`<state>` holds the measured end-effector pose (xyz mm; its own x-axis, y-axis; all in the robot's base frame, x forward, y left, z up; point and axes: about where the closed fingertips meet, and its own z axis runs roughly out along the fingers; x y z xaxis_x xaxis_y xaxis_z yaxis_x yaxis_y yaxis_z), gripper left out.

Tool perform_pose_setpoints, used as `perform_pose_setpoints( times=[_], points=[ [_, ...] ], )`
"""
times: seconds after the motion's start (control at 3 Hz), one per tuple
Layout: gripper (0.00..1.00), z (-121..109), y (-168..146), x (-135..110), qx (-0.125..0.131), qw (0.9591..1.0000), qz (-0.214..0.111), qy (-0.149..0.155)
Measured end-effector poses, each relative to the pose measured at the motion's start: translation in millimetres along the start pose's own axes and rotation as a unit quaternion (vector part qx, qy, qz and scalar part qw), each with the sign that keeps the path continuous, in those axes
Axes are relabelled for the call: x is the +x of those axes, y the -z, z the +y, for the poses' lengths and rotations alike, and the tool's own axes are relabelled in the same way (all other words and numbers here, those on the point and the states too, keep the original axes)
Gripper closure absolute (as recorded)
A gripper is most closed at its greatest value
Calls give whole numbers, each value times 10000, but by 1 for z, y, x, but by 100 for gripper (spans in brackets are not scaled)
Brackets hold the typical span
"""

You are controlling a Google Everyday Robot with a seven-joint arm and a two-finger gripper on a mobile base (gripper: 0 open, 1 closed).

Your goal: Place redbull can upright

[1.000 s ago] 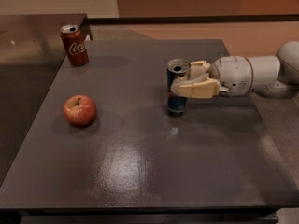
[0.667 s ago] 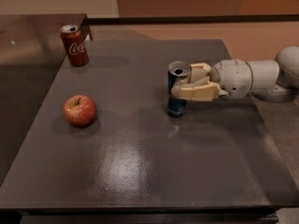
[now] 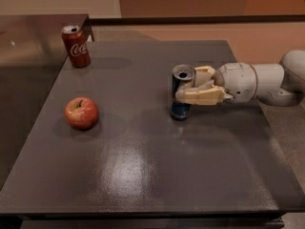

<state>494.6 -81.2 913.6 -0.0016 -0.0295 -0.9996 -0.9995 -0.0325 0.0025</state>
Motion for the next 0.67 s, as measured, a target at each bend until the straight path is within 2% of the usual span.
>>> perform_pose_setpoints(
  times=[0.33, 0.67],
  points=[
    [12, 0, -2, -1, -20, 10000, -1, 5],
    [0, 0, -4, -1, -37, 10000, -1, 10]
  ],
)
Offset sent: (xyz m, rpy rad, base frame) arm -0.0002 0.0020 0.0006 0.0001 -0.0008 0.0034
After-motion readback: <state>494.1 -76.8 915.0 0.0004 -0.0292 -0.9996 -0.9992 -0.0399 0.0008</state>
